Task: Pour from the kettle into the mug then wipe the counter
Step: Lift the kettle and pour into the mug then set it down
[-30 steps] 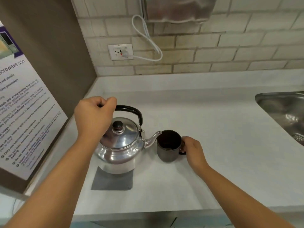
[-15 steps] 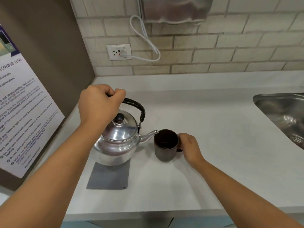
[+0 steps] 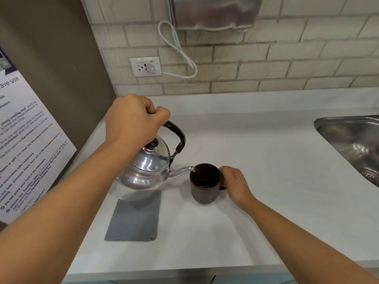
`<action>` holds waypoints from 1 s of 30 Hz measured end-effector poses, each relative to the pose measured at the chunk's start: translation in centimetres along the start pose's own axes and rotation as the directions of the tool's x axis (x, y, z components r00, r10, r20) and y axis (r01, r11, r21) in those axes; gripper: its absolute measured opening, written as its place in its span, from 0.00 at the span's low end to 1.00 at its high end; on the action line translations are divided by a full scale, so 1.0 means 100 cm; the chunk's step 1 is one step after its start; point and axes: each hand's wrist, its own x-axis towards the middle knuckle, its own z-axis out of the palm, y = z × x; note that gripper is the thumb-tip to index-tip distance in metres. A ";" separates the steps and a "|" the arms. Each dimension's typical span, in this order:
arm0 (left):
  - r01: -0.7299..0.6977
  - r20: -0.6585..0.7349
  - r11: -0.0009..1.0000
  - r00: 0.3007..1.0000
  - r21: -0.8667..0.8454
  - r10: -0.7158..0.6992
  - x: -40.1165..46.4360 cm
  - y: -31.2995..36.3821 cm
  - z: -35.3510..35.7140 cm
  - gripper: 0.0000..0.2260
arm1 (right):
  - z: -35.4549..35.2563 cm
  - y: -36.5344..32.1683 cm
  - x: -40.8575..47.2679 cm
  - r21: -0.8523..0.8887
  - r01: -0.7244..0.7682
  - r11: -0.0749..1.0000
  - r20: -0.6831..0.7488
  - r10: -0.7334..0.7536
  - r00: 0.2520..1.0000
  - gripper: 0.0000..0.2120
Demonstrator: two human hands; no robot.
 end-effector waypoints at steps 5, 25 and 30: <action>-0.015 0.025 0.999 1.000 0.032 0.014 0.002 0.002 0.000 0.13 | 0.001 -0.001 0.000 -0.005 -0.002 1.000 -0.008 0.002 1.000 0.15; -0.097 0.063 0.991 0.994 0.093 0.092 0.007 0.011 -0.006 0.14 | 0.001 0.001 0.000 0.017 -0.012 1.000 -0.004 0.012 1.000 0.15; -0.130 0.062 0.985 0.990 0.111 0.123 0.009 0.013 -0.007 0.14 | 0.000 0.002 0.000 0.014 -0.007 1.000 -0.002 0.007 1.000 0.15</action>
